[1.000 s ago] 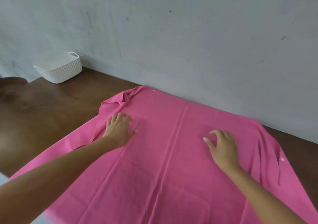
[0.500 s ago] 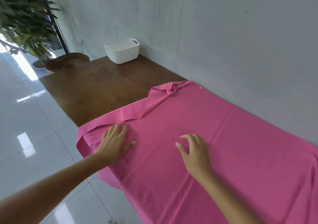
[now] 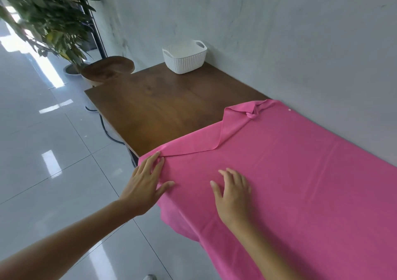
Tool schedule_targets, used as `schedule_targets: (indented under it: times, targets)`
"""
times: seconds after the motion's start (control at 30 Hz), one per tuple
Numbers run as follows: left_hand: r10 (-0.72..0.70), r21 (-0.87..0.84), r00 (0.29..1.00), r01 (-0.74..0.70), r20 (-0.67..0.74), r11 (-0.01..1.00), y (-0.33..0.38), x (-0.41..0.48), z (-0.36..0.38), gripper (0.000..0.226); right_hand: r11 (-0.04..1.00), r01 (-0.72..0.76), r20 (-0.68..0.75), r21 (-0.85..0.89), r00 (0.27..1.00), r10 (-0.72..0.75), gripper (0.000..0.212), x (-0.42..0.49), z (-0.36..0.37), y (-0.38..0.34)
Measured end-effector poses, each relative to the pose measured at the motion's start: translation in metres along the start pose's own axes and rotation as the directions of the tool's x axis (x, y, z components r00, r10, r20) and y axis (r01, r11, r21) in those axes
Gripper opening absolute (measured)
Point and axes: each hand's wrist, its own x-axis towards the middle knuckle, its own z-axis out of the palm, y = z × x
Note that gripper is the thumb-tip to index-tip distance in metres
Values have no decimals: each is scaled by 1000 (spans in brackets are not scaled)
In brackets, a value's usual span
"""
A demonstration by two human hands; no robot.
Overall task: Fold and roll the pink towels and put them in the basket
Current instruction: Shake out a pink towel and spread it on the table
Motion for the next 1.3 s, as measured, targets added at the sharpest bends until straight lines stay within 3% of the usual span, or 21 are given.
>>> schedule_targets:
  times: [0.2,0.4,0.53,0.67,0.83,1.07,1.3]
  targets:
    - [-23,-66,999,20,-41,998,-36,27,-3,103,980,9,1,-197,1000,-9,51,-11,6,-2]
    - [74,22,997,-73,-32,997,-83,54,-7,97,973,-2,27,-232,1000,8,55,-10,3,-5]
    - [142,64,989,-140,-37,988,-111,58,-7,80,970,-9,35,-241,999,18,55,-11,0,-9]
    - [124,66,991,-121,-41,990,-137,60,-12,64,969,-20,29,-246,999,28,53,-9,0,-9]
    - [212,133,977,-206,-28,969,-156,72,-24,61,968,-38,32,-248,998,48,53,-13,2,-15]
    - [99,-23,994,-100,-39,995,-169,82,-22,69,966,-42,15,-255,999,47,51,-13,0,-13]
    - [168,-101,978,-180,-123,978,-134,100,-25,69,972,-64,12,-227,998,68,49,-10,-1,-13]
